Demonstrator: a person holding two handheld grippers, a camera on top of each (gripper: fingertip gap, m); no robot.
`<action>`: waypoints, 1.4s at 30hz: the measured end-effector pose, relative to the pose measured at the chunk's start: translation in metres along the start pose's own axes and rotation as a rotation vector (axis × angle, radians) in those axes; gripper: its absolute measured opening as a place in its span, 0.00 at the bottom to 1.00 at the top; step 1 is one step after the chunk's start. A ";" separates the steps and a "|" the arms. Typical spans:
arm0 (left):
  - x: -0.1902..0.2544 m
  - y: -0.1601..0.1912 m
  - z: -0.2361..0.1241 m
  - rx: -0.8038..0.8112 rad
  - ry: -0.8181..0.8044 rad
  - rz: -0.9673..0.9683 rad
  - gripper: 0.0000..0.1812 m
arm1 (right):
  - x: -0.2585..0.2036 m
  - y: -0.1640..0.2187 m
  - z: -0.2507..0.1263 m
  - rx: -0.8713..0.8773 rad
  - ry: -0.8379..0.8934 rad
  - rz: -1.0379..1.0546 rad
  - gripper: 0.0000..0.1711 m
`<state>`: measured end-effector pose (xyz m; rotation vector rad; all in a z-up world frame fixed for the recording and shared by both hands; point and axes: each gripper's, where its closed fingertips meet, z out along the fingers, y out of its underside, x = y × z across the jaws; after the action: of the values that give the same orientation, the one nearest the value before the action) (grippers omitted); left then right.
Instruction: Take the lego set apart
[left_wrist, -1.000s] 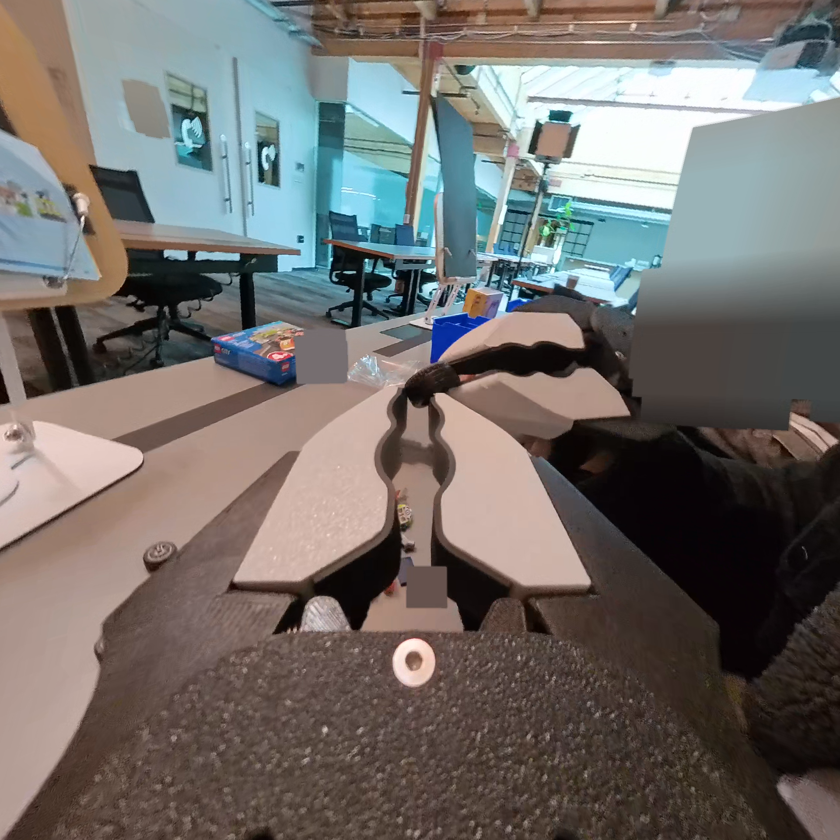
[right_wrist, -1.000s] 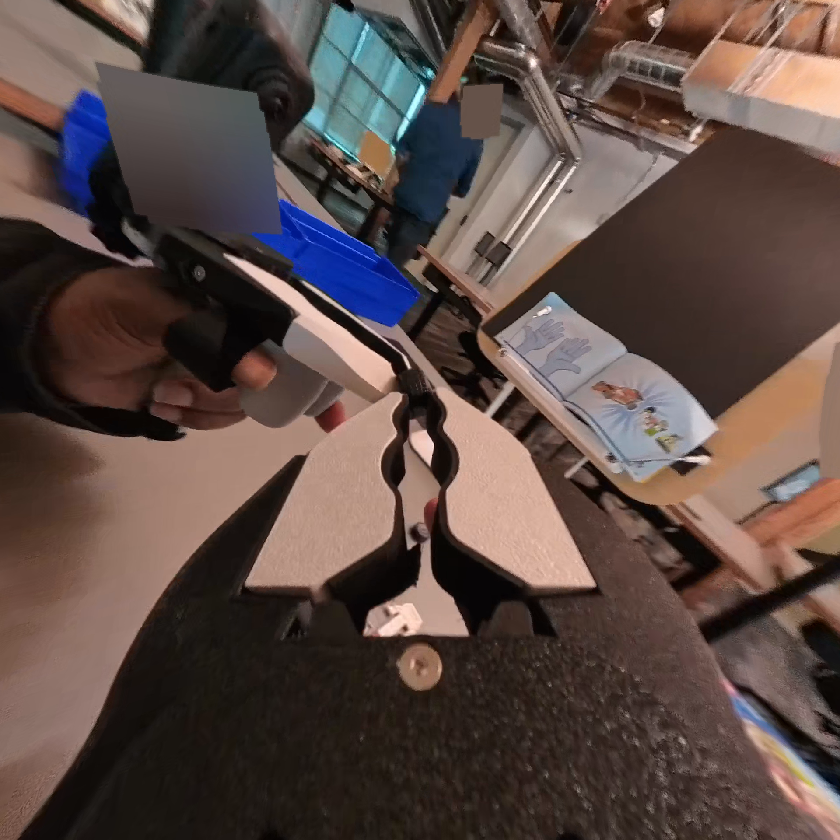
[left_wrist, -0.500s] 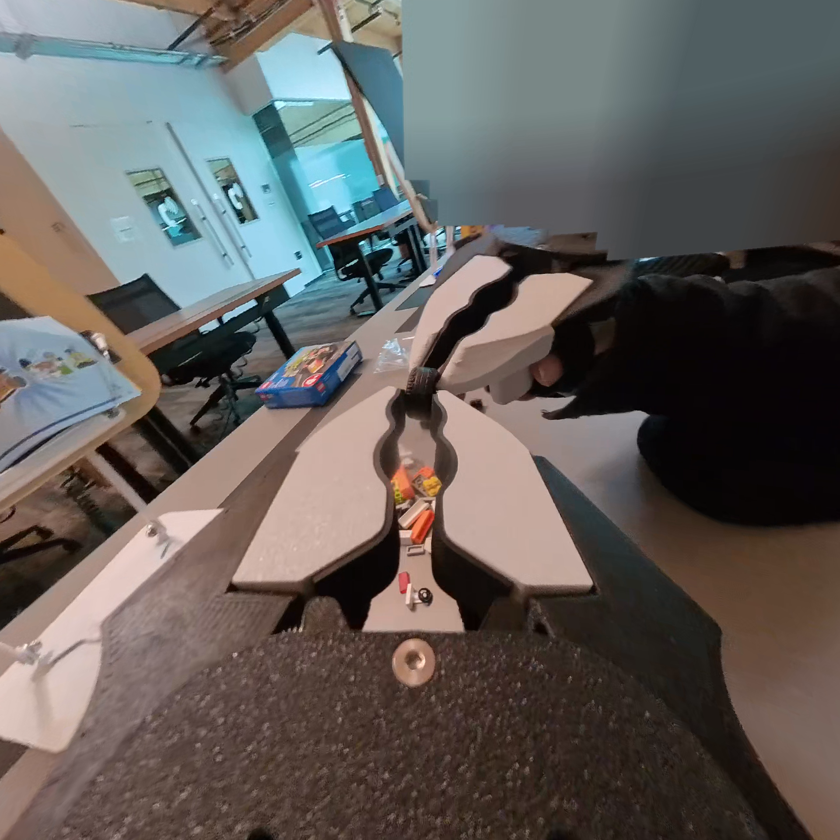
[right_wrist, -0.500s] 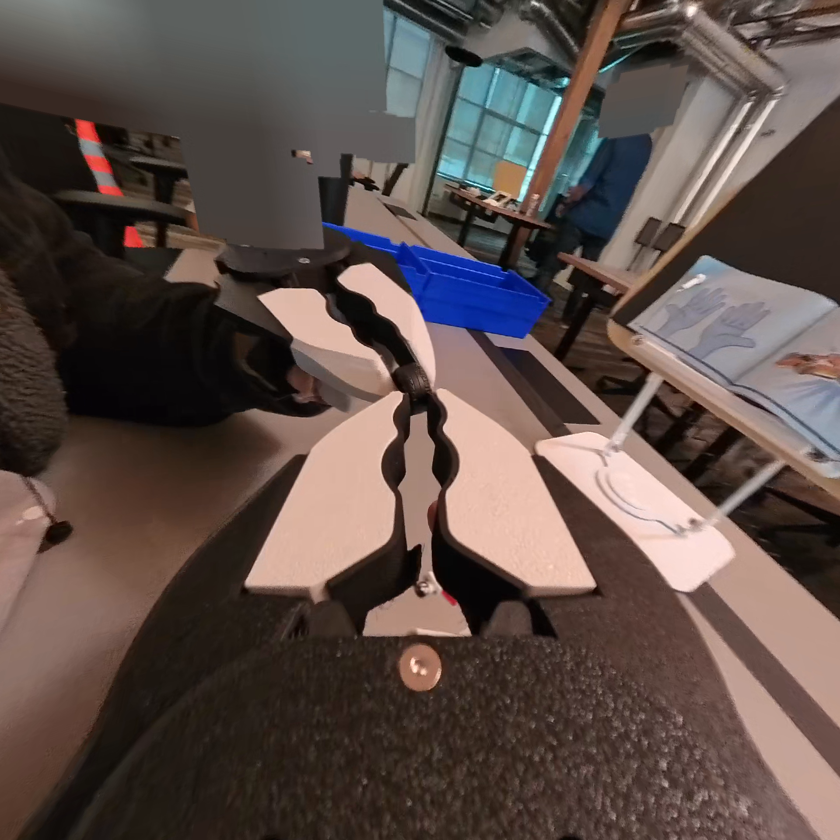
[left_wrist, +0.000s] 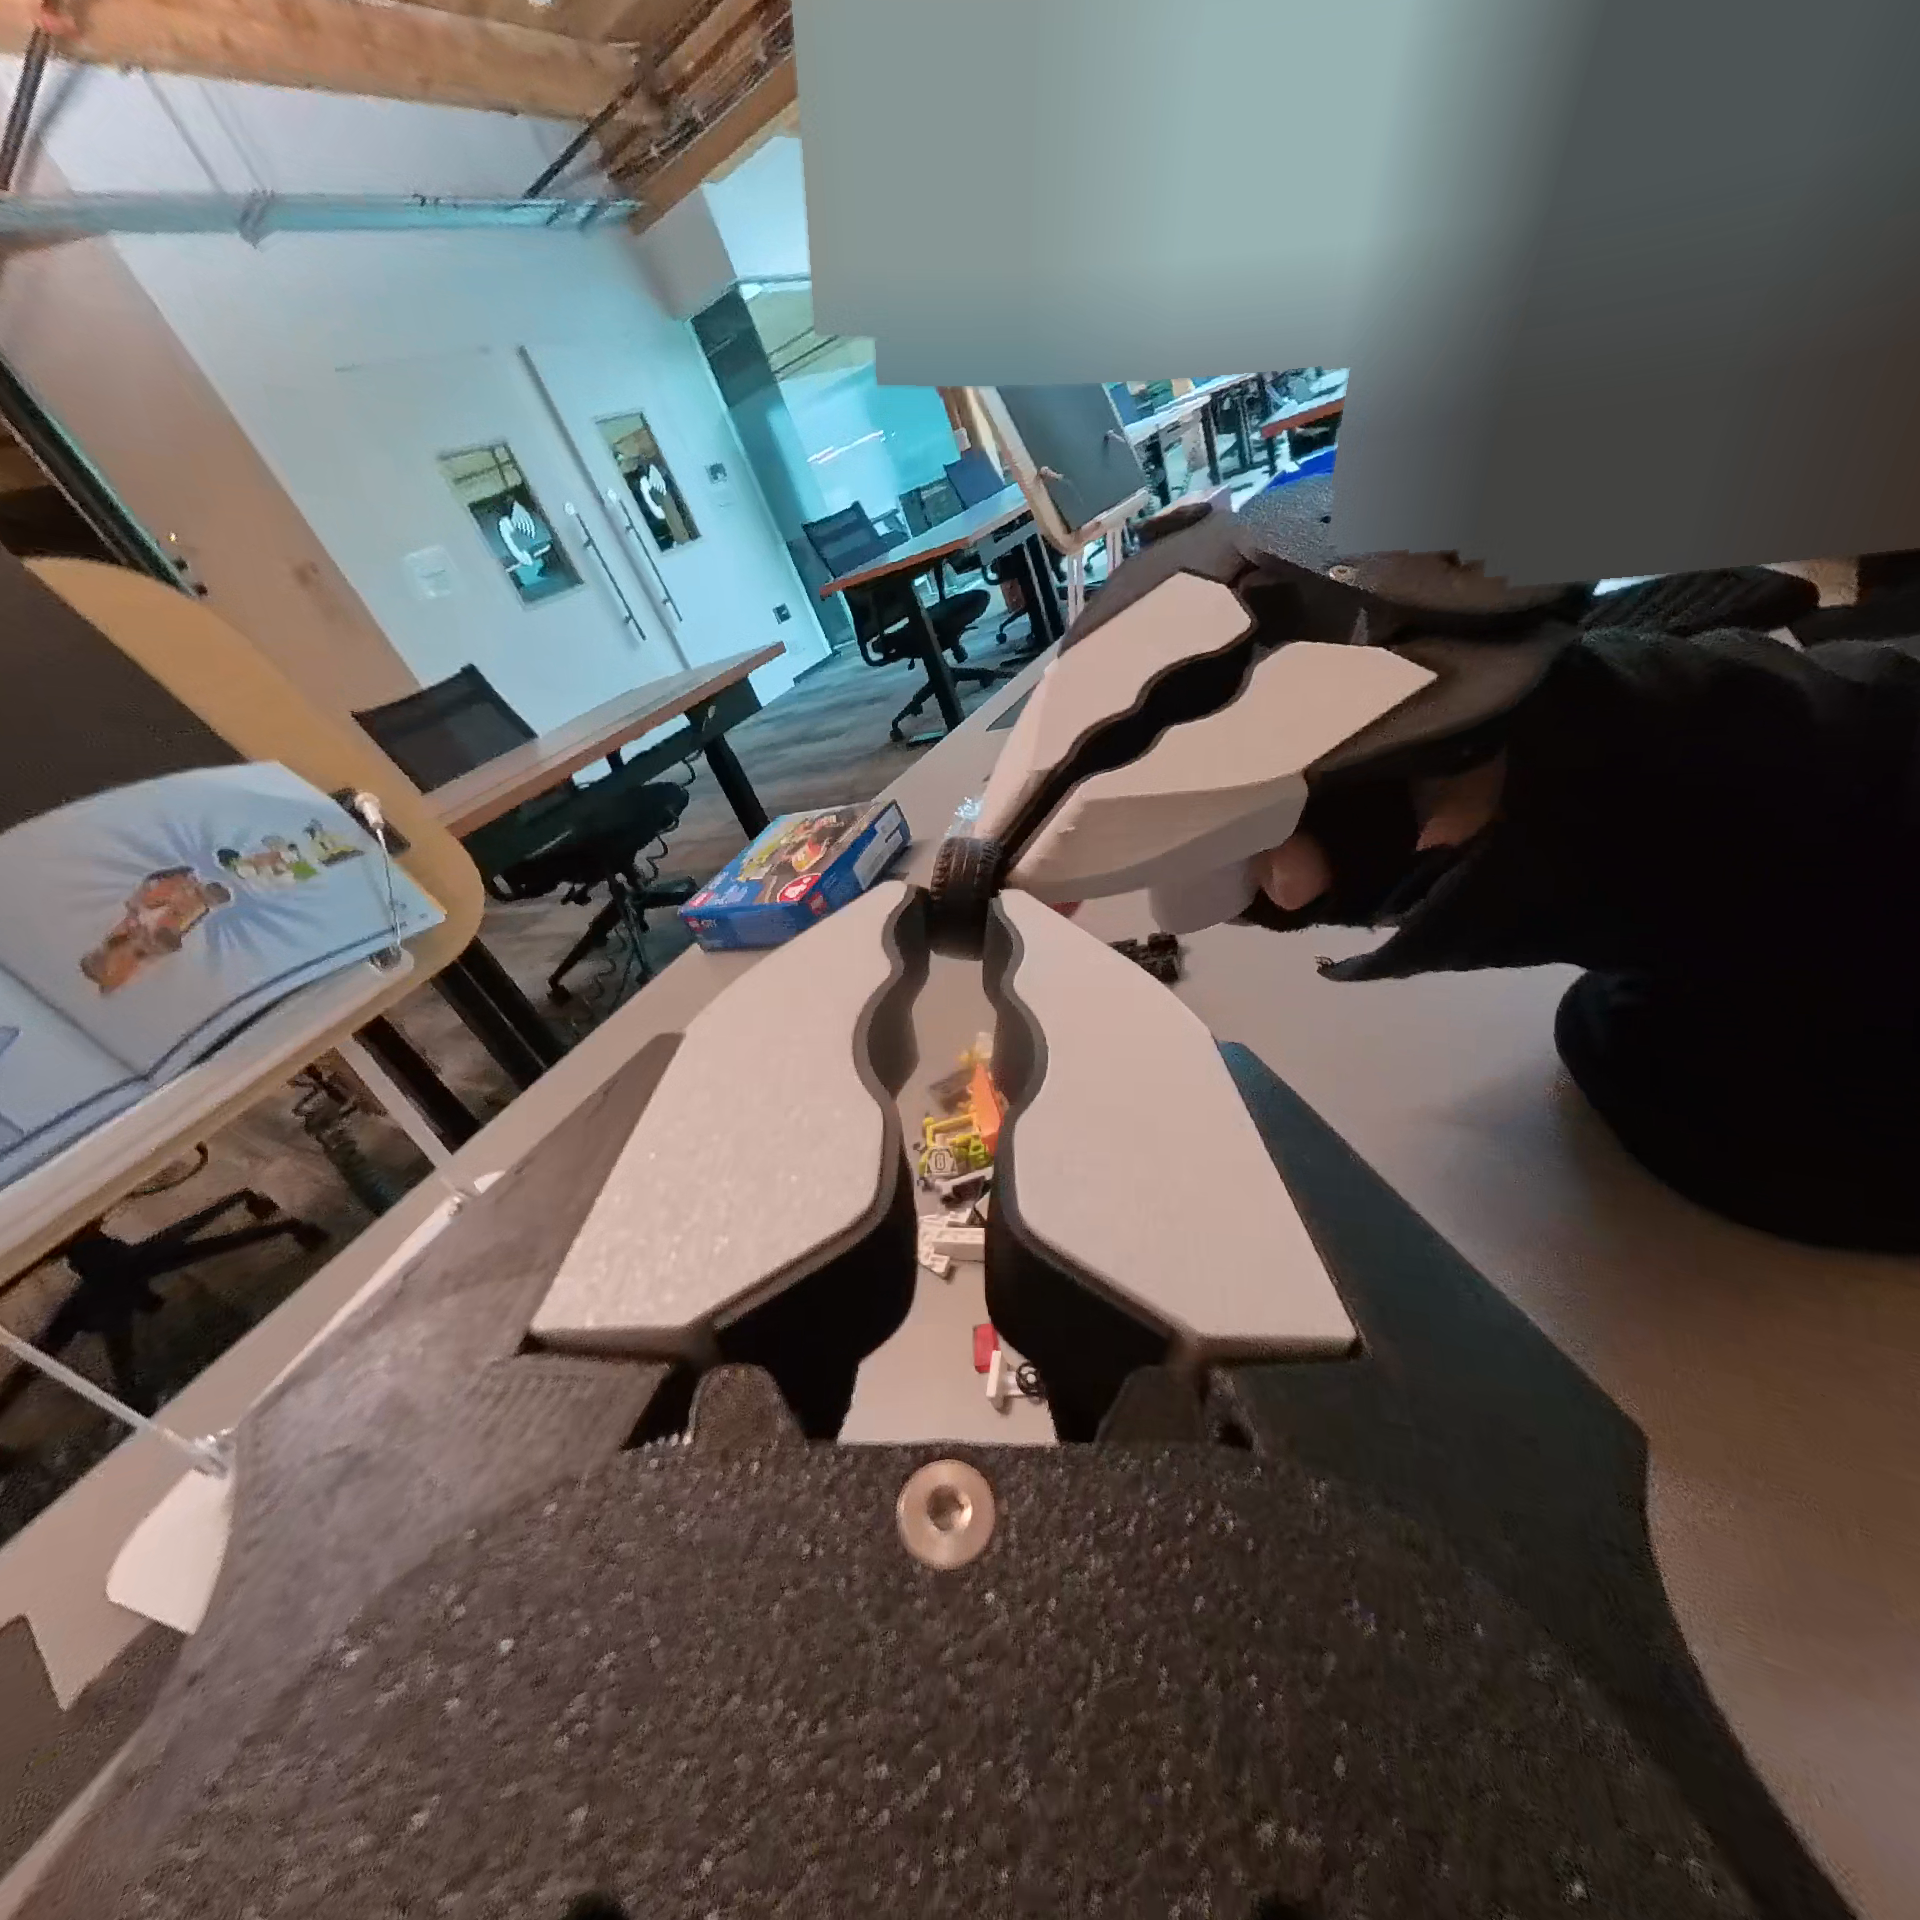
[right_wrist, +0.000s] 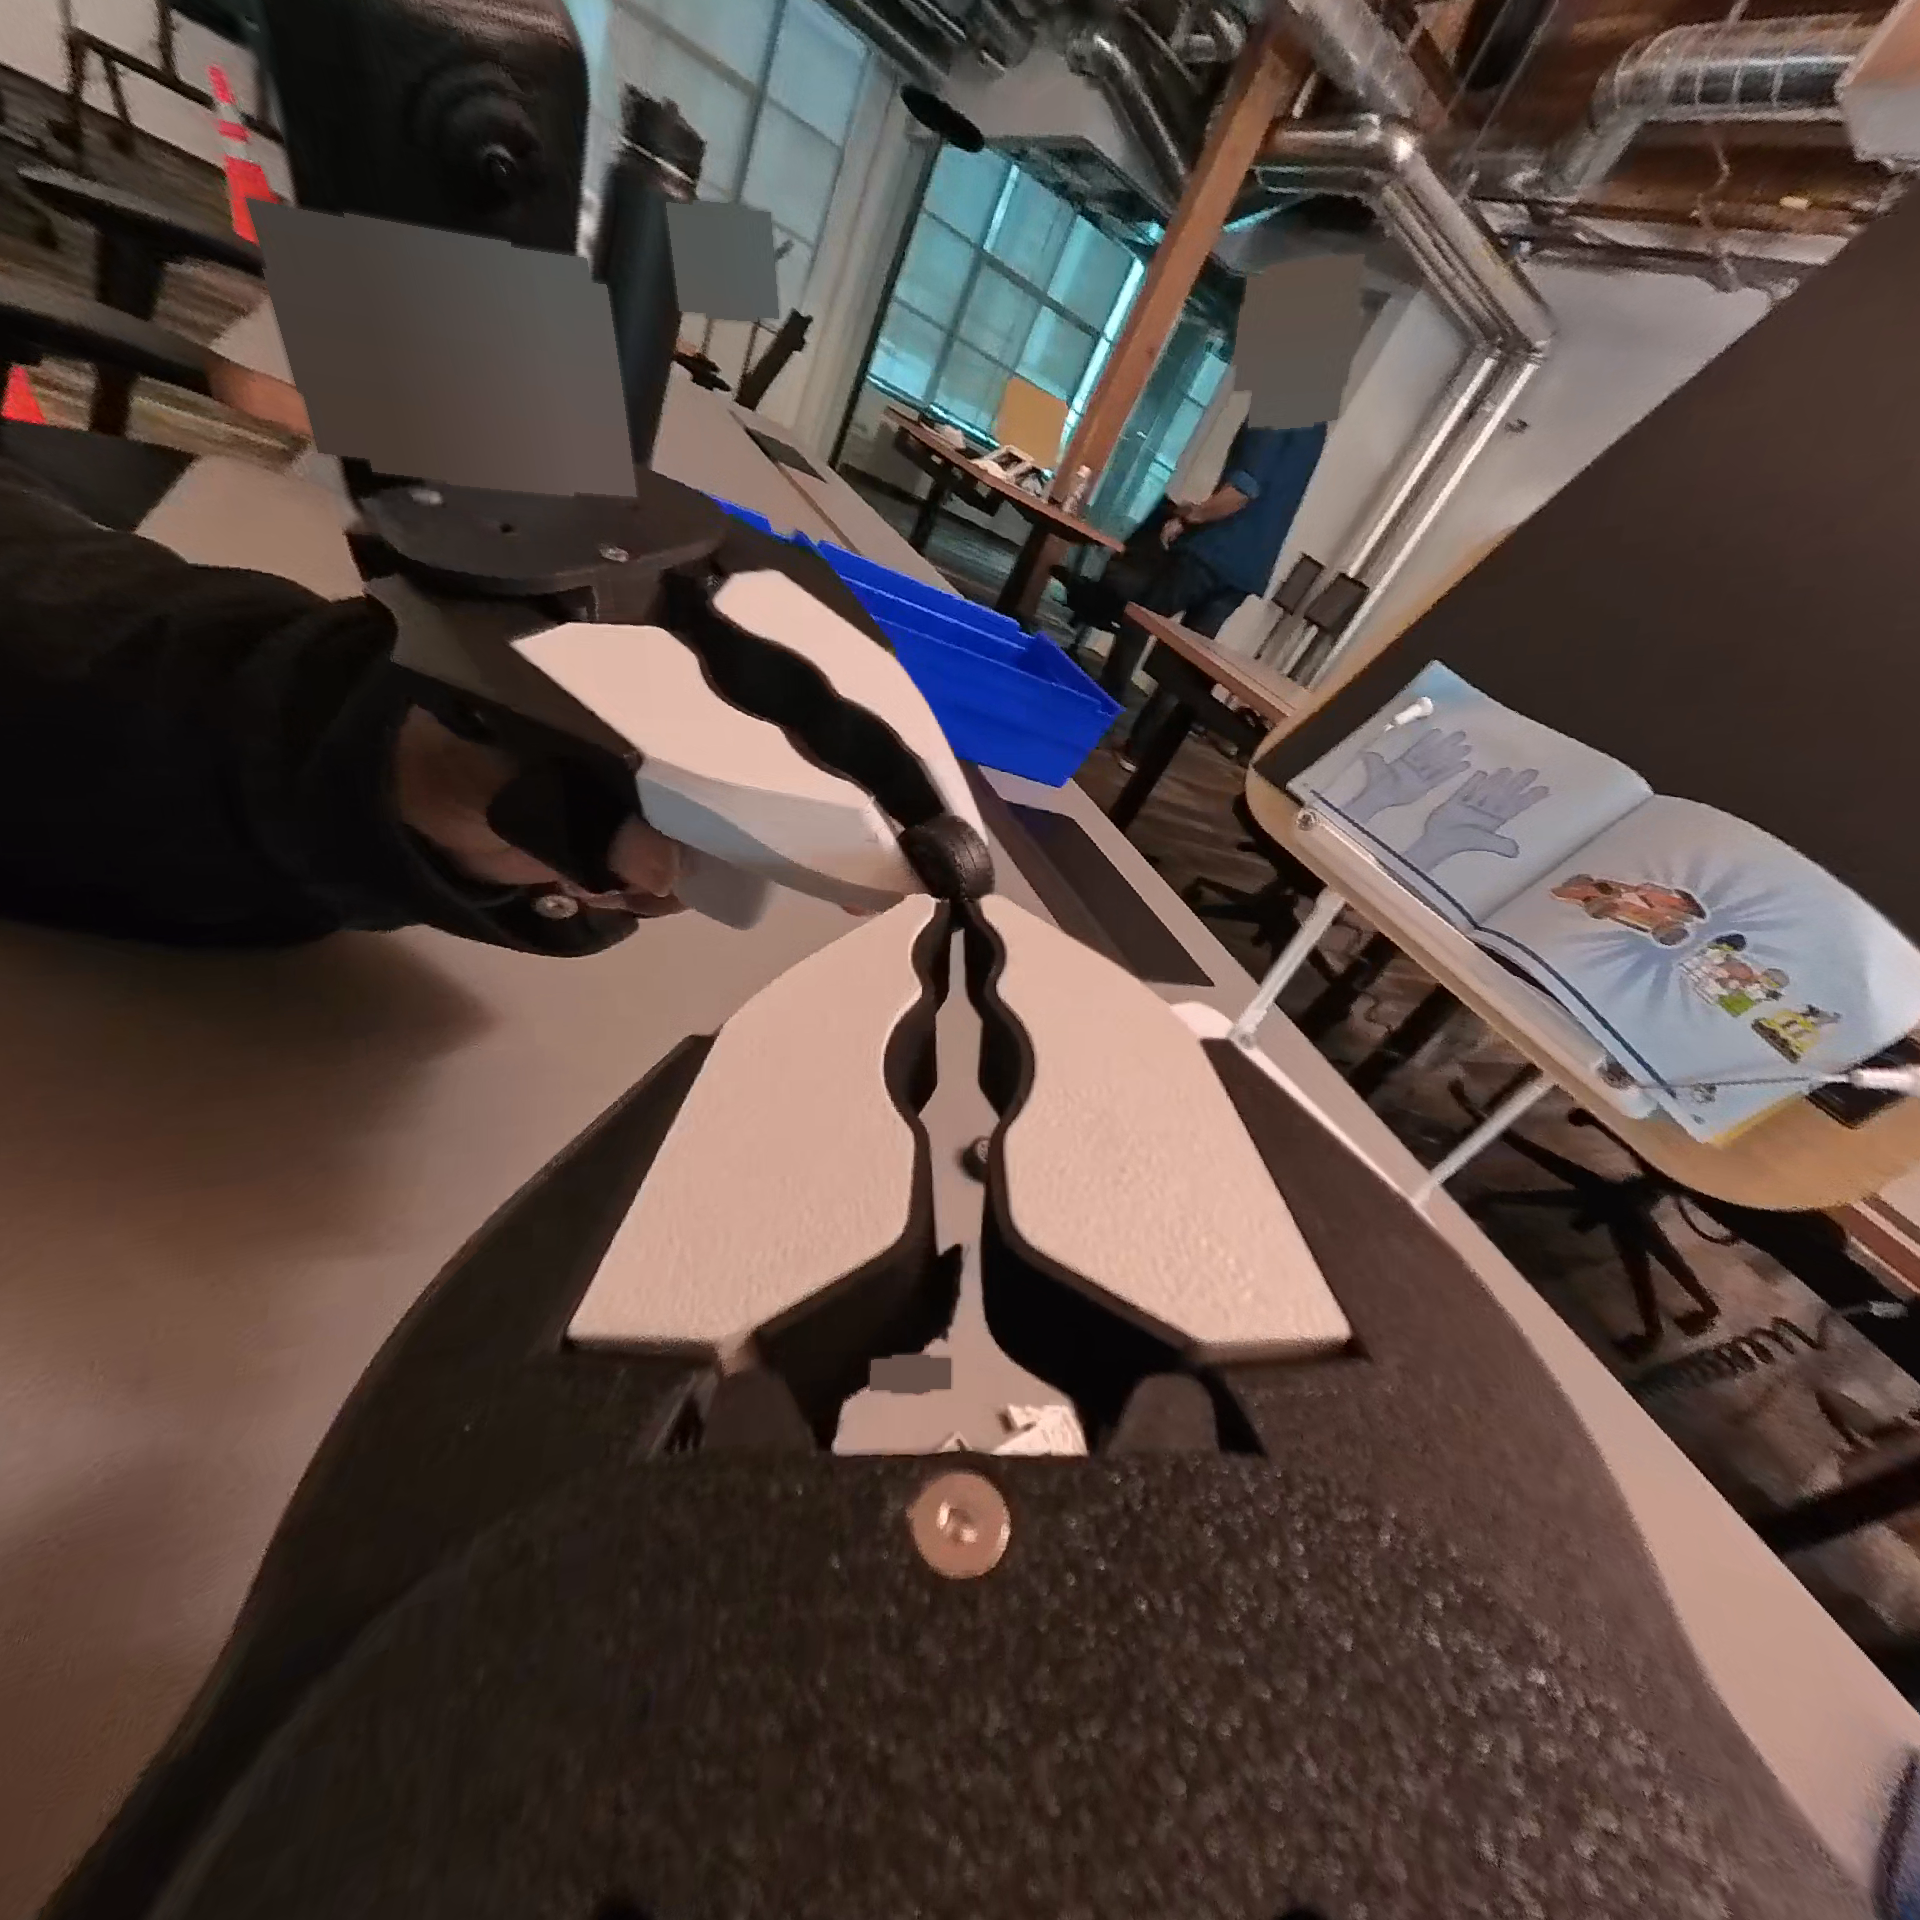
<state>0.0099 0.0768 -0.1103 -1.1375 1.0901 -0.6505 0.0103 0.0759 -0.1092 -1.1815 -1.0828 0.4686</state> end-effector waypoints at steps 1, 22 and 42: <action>0.001 -0.002 -0.001 0.004 0.007 0.013 0.06 | -0.001 -0.002 -0.001 0.004 -0.005 -0.013 0.02; 0.035 -0.001 -0.014 -0.044 0.223 0.251 0.06 | -0.033 -0.004 -0.013 -0.118 -0.158 -0.245 0.05; 0.019 0.021 0.011 -0.166 0.016 -0.056 0.06 | -0.012 0.020 -0.012 -0.324 0.003 -0.331 0.04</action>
<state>0.0246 0.0717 -0.1357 -1.3106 1.1458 -0.6222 0.0195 0.0675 -0.1328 -1.2486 -1.3574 0.0334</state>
